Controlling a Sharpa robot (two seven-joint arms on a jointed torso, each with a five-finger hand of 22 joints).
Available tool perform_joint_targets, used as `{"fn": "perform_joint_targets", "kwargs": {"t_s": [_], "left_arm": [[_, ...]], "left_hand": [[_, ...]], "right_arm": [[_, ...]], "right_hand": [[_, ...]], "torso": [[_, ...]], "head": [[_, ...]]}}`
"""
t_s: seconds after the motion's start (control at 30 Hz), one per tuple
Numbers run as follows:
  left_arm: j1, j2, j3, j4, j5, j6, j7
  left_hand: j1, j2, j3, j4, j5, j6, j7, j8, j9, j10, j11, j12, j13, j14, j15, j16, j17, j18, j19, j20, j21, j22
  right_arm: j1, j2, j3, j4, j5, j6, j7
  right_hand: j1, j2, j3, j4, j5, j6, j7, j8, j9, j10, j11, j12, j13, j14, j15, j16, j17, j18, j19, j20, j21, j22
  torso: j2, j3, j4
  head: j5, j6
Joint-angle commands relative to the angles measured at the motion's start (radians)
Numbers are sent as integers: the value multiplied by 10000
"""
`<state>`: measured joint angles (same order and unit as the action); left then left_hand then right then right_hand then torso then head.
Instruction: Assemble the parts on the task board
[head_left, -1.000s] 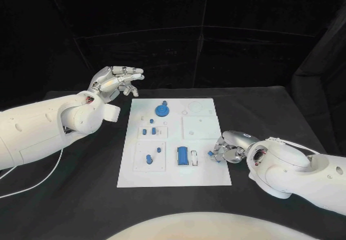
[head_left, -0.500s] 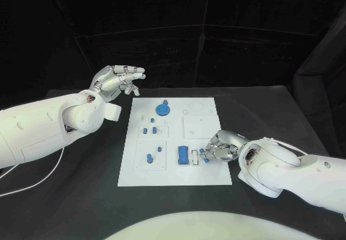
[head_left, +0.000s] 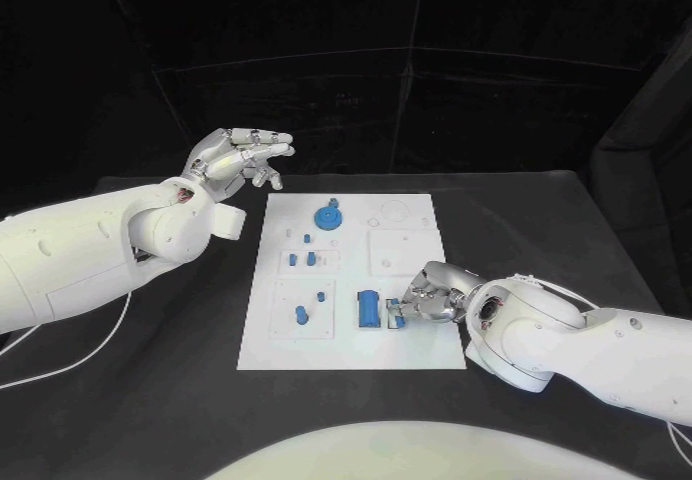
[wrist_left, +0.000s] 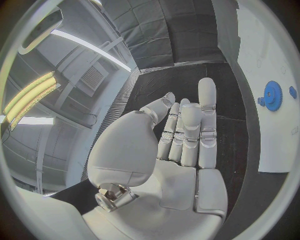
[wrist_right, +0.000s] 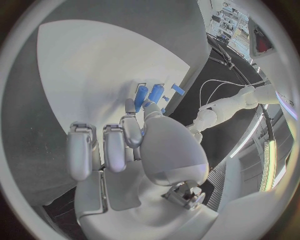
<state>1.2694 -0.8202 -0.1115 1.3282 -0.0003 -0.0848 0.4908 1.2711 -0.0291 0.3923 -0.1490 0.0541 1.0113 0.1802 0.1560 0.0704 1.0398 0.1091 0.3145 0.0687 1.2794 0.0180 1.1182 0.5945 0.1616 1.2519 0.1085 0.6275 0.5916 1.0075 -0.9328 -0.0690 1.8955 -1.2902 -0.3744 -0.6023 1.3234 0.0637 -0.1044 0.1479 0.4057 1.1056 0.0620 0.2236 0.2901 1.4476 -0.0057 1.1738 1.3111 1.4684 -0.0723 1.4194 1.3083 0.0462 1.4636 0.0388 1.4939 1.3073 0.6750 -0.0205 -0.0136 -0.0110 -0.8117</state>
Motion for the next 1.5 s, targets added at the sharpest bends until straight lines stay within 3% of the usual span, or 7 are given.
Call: {"fn": "perform_joint_targets", "kwargs": {"t_s": [0.03,0.4,0.53,0.6,0.67,1.2,1.5], "left_arm": [[17,-3,8,27,33,103,83],[18,-14,8,39,33,113,76],[19,-19,8,43,33,110,74],[20,-21,8,48,33,109,72],[20,-22,9,49,33,108,71],[22,-29,9,53,33,100,60],[22,-31,9,36,33,97,51]], "left_hand": [[20,43,-76,5,7,-75,23,35,9,-69,-10,59,3,-79,-3,-5,-16,208,-16,57,-50,-11],[20,43,-76,5,7,-75,23,35,9,-69,-10,59,3,-79,-3,-5,-16,208,-16,57,-50,-11],[20,43,-76,5,7,-75,23,35,9,-69,-10,59,3,-79,-3,-5,-16,208,-16,57,-50,-11],[20,43,-76,5,7,-75,23,35,9,-69,-10,59,3,-79,-3,-5,-16,208,-16,57,-50,-11],[20,43,-76,5,7,-75,23,35,9,-69,-10,59,3,-79,-3,-5,-16,208,-16,57,-50,-11],[20,43,-76,5,7,-75,23,35,9,-69,-10,59,3,-79,-3,-5,-16,208,-16,57,-50,-11],[20,43,-76,5,7,-75,23,35,9,-69,-10,59,3,-79,-3,-5,-16,208,-16,57,-50,-11]], "right_arm": [[10,56,4,-17,138,301,-108],[11,221,4,-117,-32,391,-165],[11,255,4,-182,-138,384,-190],[11,277,4,-215,-199,378,-203],[11,290,4,-232,-242,364,-212],[12,317,5,-253,-482,221,-97],[12,-69,5,4,-414,1067,759]], "right_hand": [[-92,-12,-14,79,28,104,-13,-13,19,145,-107,20,255,567,-67,45,78,-125,209,-32,64,1296],[-117,-33,-9,103,9,138,-26,-6,26,140,-119,-12,240,563,-75,35,63,-123,205,-39,60,1289],[-322,-105,-71,262,-196,179,-20,-22,34,142,-115,-41,232,556,-78,22,46,-124,204,-51,59,1290],[-509,-173,-179,394,-370,203,-9,-32,42,145,-102,-64,225,552,-70,10,30,-122,198,-50,53,1281],[-678,-203,-296,530,-831,234,-5,-39,56,155,-97,-71,229,549,-64,3,24,-121,195,-45,49,1277],[-1203,-13,-921,1222,-1899,334,-30,-58,175,182,-109,-90,272,553,-74,-5,35,-121,199,-46,45,1288],[-842,-345,-1228,1039,-2592,270,-5,-102,231,137,-88,-208,237,540,-61,-48,-17,-107,156,-40,6,1232]], "torso": [[-10,3,-14],[-9,-3,-9],[-11,-8,-10],[-8,-7,-9],[-5,-2,-10],[-18,4,-15],[-32,1,-32]], "head": [[10,-19],[51,-4],[56,-5],[57,1],[61,9],[21,-15],[16,-8]]}}
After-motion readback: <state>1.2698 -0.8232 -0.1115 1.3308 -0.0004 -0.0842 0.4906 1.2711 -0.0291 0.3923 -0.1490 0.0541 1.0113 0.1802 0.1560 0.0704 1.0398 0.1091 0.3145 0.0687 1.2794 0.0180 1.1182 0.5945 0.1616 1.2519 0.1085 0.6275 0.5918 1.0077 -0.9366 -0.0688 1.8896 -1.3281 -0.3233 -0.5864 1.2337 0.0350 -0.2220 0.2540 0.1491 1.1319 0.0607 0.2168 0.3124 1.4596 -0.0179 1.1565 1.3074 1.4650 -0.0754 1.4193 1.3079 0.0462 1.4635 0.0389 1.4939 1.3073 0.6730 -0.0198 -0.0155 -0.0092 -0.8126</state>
